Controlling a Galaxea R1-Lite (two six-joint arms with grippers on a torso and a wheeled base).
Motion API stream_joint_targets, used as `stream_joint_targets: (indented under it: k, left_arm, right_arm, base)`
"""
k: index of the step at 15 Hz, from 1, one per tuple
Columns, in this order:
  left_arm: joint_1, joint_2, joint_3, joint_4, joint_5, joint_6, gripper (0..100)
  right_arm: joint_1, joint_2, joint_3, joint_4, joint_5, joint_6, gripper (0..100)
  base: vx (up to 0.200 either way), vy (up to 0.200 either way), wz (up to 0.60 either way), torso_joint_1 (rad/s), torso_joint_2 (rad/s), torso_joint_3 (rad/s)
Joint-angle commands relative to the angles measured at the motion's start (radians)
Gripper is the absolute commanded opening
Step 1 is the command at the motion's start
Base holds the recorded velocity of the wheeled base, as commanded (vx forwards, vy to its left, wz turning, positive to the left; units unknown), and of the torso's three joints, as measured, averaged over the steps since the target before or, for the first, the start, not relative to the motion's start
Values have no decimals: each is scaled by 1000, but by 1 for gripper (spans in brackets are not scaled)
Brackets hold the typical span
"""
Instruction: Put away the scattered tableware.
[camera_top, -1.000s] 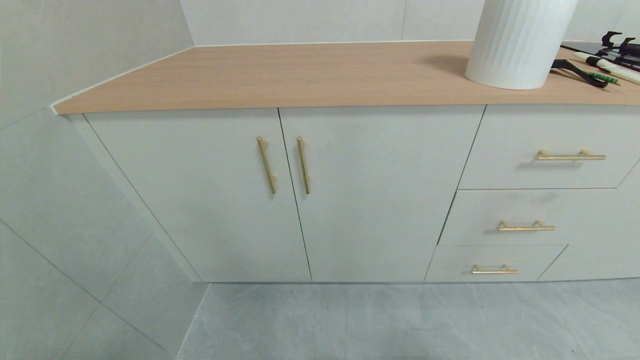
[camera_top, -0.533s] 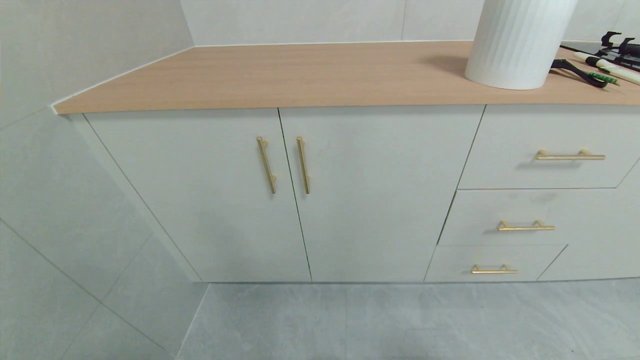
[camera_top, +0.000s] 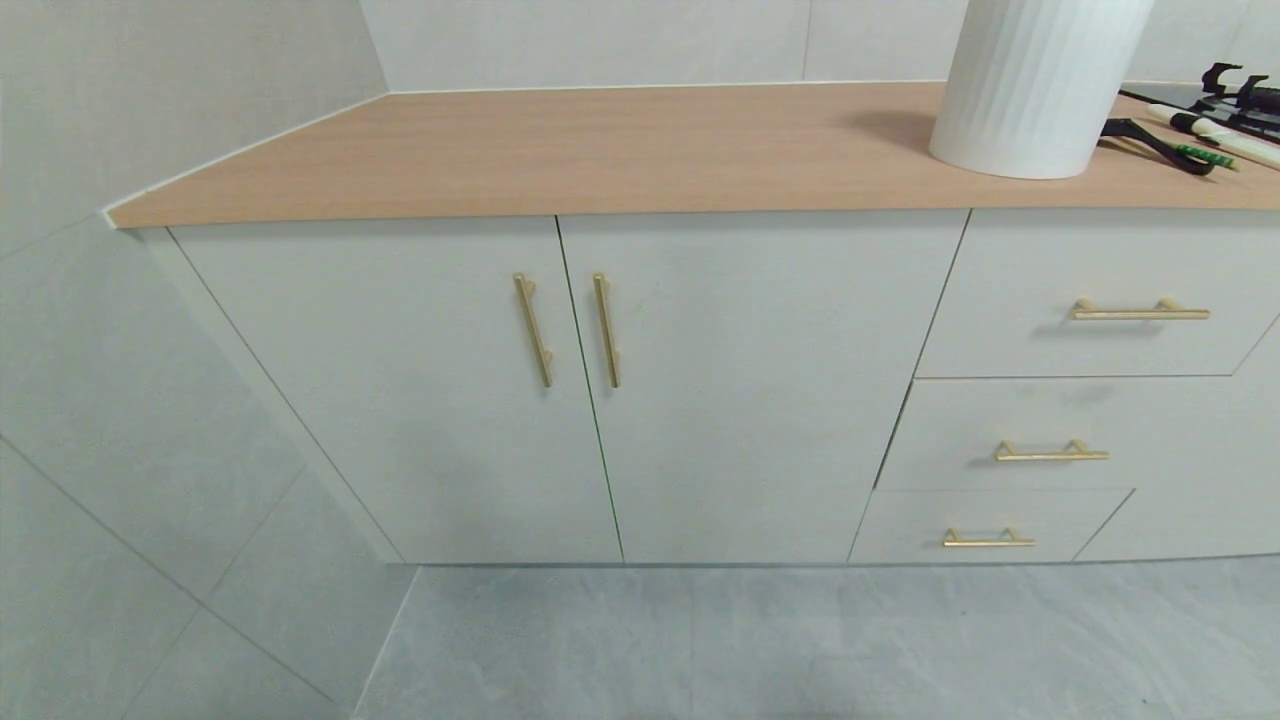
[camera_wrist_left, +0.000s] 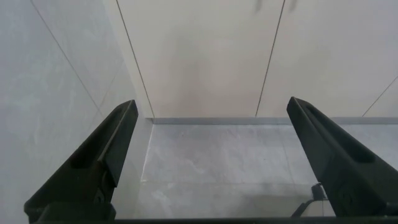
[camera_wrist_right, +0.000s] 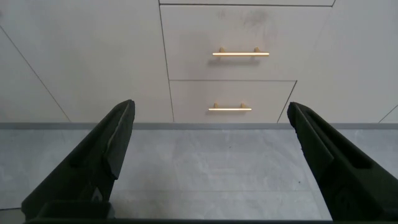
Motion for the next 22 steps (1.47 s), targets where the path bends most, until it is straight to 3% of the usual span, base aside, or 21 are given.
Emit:
stream_joint_targets:
  k: [1,6,10,22]
  left_arm:
    - [0,2,0,-1,0,-8,100]
    - [0,2,0,-1,0,-3,100]
    - [0,2,0,1,-9,57,100]
    - [0,2,0,1,-9,49,100]
  right_arm:
    - [0,2,0,2,-1,0,100]
    - [0,3,0,2,-1,0,100]
    - [0,3,0,2,-1,1,100]
    - [0,3,0,2,-1,0,100]
  base:
    - [0,0,0,0,0,0]
    - [0,0,0,0,0,0]
    - [0,0,0,0,0,0]
    - [0,-183,0,3,1,4]
